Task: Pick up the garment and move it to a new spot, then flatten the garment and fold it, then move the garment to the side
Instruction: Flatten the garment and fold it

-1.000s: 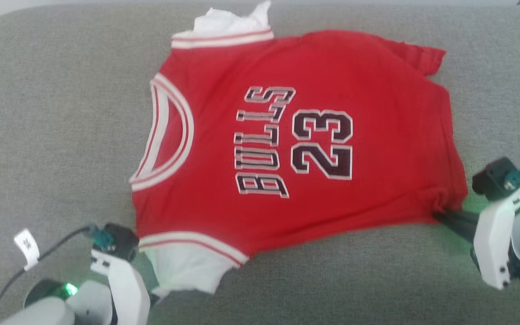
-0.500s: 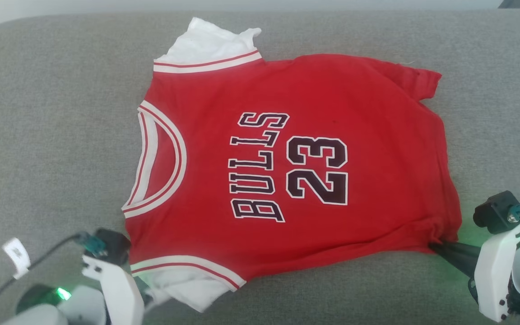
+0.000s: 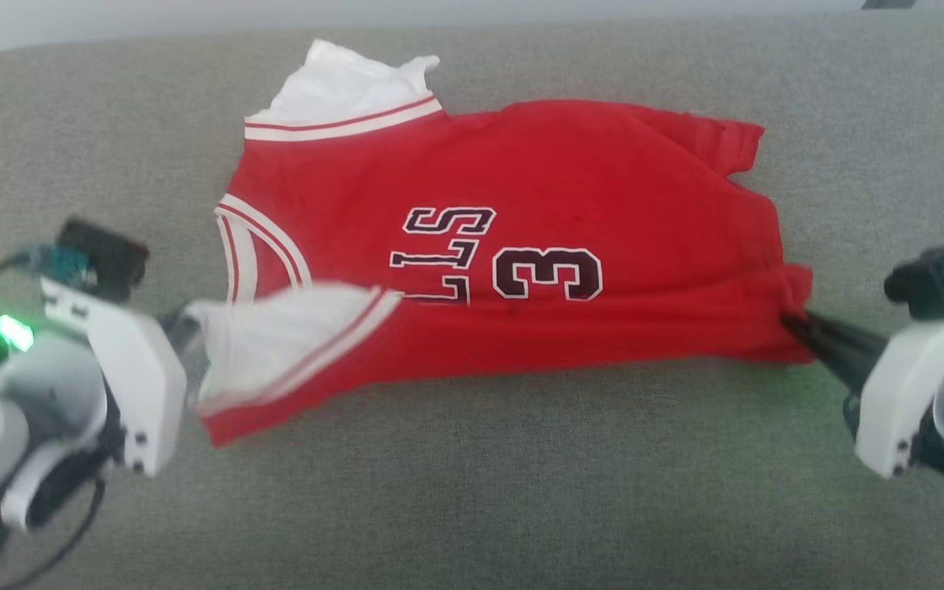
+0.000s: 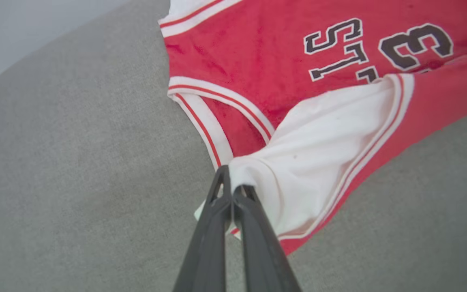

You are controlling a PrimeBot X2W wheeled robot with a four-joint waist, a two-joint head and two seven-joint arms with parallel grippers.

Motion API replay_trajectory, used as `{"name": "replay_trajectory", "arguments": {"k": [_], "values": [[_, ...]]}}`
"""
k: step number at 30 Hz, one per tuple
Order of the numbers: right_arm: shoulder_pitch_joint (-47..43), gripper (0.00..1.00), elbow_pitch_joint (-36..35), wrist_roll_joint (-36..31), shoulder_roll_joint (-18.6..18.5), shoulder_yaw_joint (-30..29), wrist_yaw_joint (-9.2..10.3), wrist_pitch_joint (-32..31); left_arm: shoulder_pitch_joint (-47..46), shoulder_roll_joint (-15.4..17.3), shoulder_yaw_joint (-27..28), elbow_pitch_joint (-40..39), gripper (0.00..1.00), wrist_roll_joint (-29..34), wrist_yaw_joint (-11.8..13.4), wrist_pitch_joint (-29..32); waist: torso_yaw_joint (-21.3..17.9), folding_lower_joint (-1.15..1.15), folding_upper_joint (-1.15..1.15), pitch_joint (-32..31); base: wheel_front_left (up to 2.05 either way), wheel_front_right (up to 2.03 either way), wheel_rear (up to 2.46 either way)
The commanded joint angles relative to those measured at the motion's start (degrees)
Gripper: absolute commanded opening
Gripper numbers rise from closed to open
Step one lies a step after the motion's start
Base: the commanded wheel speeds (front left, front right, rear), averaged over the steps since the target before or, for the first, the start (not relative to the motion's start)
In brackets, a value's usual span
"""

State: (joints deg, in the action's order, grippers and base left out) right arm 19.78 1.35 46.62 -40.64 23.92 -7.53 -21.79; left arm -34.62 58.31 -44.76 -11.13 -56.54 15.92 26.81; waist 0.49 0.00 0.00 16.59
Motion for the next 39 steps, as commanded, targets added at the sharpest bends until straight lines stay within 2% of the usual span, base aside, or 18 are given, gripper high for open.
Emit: {"name": "replay_trajectory", "arguments": {"k": [1,4,8,13,17,18,19,20,21,22,23,24,25,26,27,28,34,39], "values": [[1.27,0.00,0.35,-1.15,0.49,-0.63,0.08,-0.54,-1.64,-0.70,0.22,1.14,0.00,0.69,-0.72,0.24,-0.23,0.00,0.00,0.62,0.00,0.00,0.00],[4.74,0.00,1.90,-3.10,3.09,-1.40,0.08,-1.62,-6.76,-3.00,-0.48,5.77,0.00,3.24,-3.85,0.57,-0.49,0.00,0.00,1.97,0.00,0.00,0.00],[10.01,0.00,5.70,-5.00,5.73,-0.56,0.08,-2.66,-13.19,-8.04,-1.77,14.15,0.00,6.23,-8.33,-0.12,-0.75,0.00,0.00,3.87,0.00,0.00,0.00],[15.85,0.00,12.06,-5.45,8.51,2.34,0.07,-3.66,-18.60,-14.20,-3.99,26.30,0.00,6.87,-13.48,0.48,-1.12,0.00,0.00,6.11,0.00,0.00,0.00],[19.21,0.00,16.78,-4.85,10.29,4.98,0.07,-4.09,-20.92,-18.22,-4.97,35.03,0.00,5.94,-16.62,0.65,-1.39,0.00,0.00,7.38,0.00,0.00,0.00],[19.73,0.03,17.98,-4.62,10.68,5.51,0.07,-4.50,-21.24,-18.96,-5.14,37.07,0.00,5.66,-17.25,0.73,-1.45,0.00,0.00,7.56,0.00,0.00,0.00],[20.10,0.18,19.01,-4.24,11.05,6.25,0.08,-4.88,-21.36,-19.77,-5.13,38.96,0.00,4.88,-17.70,0.98,-1.49,0.00,0.00,7.65,0.00,0.00,0.00],[20.42,0.26,19.91,-3.79,11.39,6.71,0.08,-5.16,-21.51,-20.52,-5.18,40.86,0.00,4.43,-18.18,1.30,-1.54,0.00,0.00,7.70,0.00,0.00,0.00],[20.86,0.29,20.76,-3.71,11.62,7.20,0.08,-5.41,-21.64,-21.06,-5.33,42.52,0.00,4.42,-18.63,1.58,-1.63,0.00,0.00,7.71,0.00,0.00,0.00],[21.27,0.39,21.36,-3.61,11.85,7.64,0.08,-5.41,-21.65,-21.62,-5.26,44.08,0.16,3.87,-18.91,1.85,-1.71,0.00,0.00,7.69,0.00,0.00,0.00],[21.64,0.53,21.88,-3.20,12.10,8.02,0.08,-5.32,-21.68,-22.02,-5.23,45.47,0.28,3.25,-19.18,2.41,-1.80,0.00,0.00,7.61,0.00,0.00,0.00],[22.04,0.89,22.33,-2.98,12.27,8.29,0.08,-5.28,-21.88,-22.14,-5.48,46.35,0.28,3.05,-19.77,2.88,-1.88,0.00,0.00,7.51,0.00,0.00,0.00],[22.42,1.00,22.65,-2.87,12.32,8.59,0.08,-5.24,-21.99,-22.35,-5.25,47.04,0.35,2.35,-20.04,2.97,-1.97,0.00,0.00,7.37,0.00,0.00,0.00],[22.80,1.00,22.77,-2.67,12.27,8.85,0.08,-5.15,-22.20,-22.54,-5.01,47.62,0.45,2.03,-20.23,3.04,-2.03,0.00,0.00,7.21,0.00,0.00,0.00],[23.12,1.00,22.95,-2.38,12.17,8.84,0.08,-4.86,-22.61,-22.43,-5.04,47.93,0.83,2.18,-20.53,2.85,-2.06,0.00,0.00,7.05,0.00,0.00,0.00],[23.40,1.00,22.93,-2.31,11.94,8.87,0.08,-4.65,-22.95,-22.36,-4.85,48.14,1.00,2.01,-20.66,2.54,-2.06,0.00,0.00,6.88,0.00,0.00,0.00],[23.47,1.00,21.35,-2.49,10.50,8.04,0.06,-1.02,-22.78,-21.53,-3.77,47.61,1.00,0.55,-19.54,3.81,-1.99,0.00,0.00,5.28,0.00,0.00,0.00],[20.92,1.00,18.19,-4.53,8.91,4.01,0.06,5.39,-20.54,-19.13,-3.38,41.80,1.00,-0.42,-16.03,5.94,-1.57,0.00,0.00,3.43,0.00,0.00,0.00]]}}
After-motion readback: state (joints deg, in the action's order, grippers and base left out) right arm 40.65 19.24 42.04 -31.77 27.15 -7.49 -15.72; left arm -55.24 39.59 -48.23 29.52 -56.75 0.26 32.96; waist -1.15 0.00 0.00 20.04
